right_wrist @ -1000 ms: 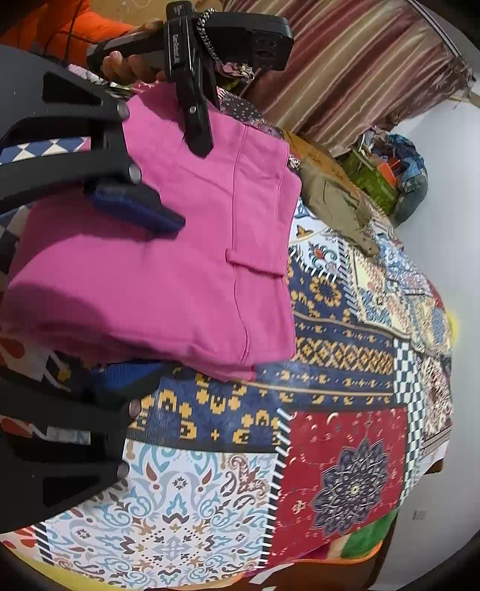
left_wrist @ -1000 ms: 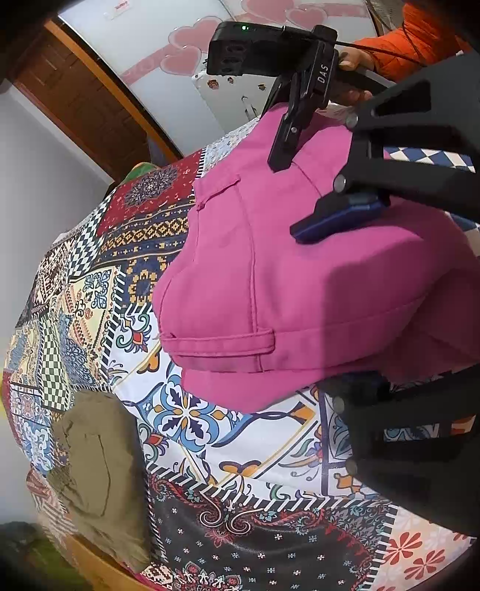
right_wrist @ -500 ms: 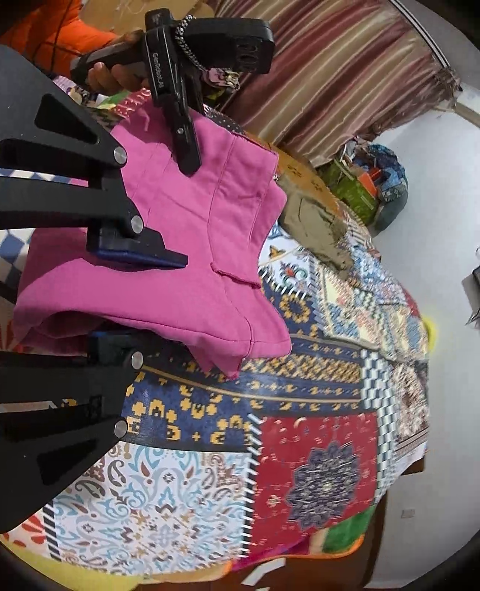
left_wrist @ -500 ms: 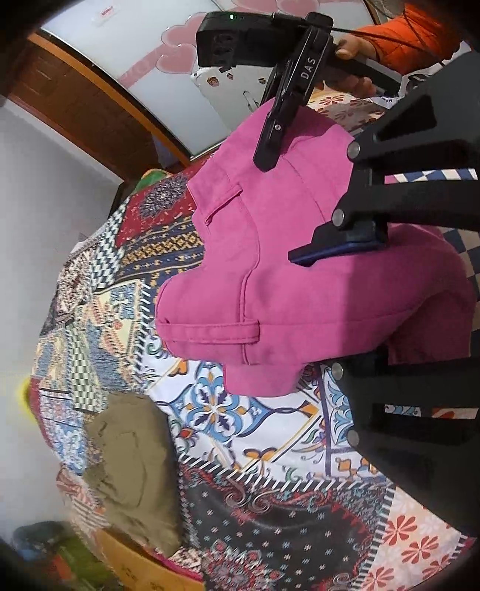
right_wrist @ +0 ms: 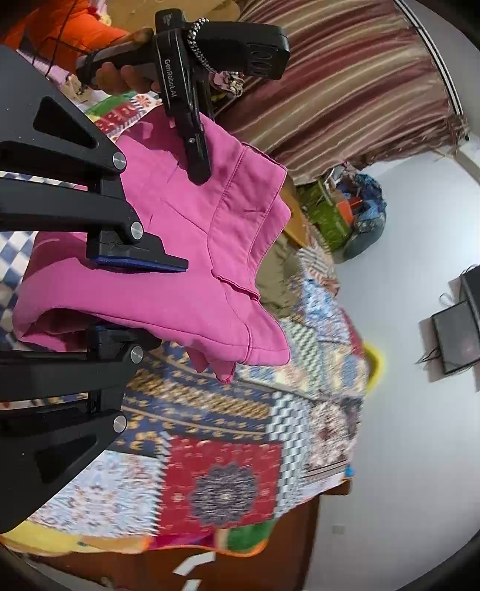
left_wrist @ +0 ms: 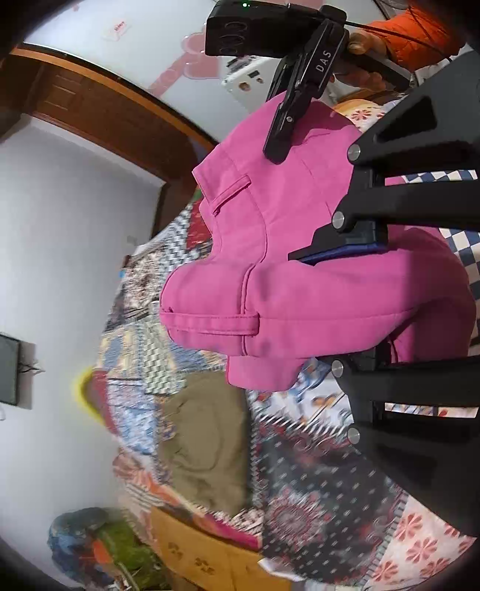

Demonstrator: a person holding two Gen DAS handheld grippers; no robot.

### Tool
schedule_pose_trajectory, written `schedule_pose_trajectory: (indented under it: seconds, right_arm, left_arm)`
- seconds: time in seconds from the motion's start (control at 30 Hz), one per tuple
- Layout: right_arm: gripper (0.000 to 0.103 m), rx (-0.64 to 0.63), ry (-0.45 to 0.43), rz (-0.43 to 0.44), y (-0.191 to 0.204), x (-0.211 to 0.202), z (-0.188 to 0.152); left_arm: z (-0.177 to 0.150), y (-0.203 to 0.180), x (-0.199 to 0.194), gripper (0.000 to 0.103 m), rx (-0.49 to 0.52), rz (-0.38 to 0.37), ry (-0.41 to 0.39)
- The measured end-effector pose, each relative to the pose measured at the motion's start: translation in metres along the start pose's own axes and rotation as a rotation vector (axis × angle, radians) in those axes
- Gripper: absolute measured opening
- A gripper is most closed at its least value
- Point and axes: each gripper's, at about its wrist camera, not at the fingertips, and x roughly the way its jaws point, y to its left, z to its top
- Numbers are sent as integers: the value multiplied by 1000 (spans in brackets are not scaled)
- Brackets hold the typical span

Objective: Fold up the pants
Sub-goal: 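Lift the folded pink pants with the left gripper and carry it toward the olive pants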

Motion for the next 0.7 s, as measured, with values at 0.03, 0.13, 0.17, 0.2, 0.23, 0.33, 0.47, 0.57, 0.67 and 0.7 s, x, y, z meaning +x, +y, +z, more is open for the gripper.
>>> schedule_pose_trajectory:
  seconds: [0.03,0.13,0.17,0.2,0.23,0.33,0.47,0.57,0.67,0.7]
  right_arm:
    - [19,-14,-14,1,5,0,7]
    - [19,-47,-48,7,20,2,25]
    - [19,-56,-54,8,24,3,29]
    - [19,-72,-67,8,31,5,37]
    - [19,-82,-76,10,36,8,42]
    - [19,-105,-96,20,47,15,55]
    - [19,-125,-121,35,60,31,74]
    - [19,-131,-134,49,67,47,89]
    - [19,-137,-147,58,74,63,102]
    - [19,-137,-149,62,76,71,107]
  left_arm:
    - [5,3,-5,32,-1,2,-16]
    - [19,15,-19,32,-10,12,-62]
    - [23,17,-22,32,-13,17,-75]
    - [27,22,-26,32,-16,23,-88]
    - [33,27,-30,32,-20,31,-102]
    - [47,42,-39,32,-29,56,-137]
    - [64,64,-47,32,-43,76,-167]
    - [77,83,-49,32,-47,100,-184]
    - [89,100,-48,32,-48,128,-201]
    - [93,106,-46,32,-51,134,-206]
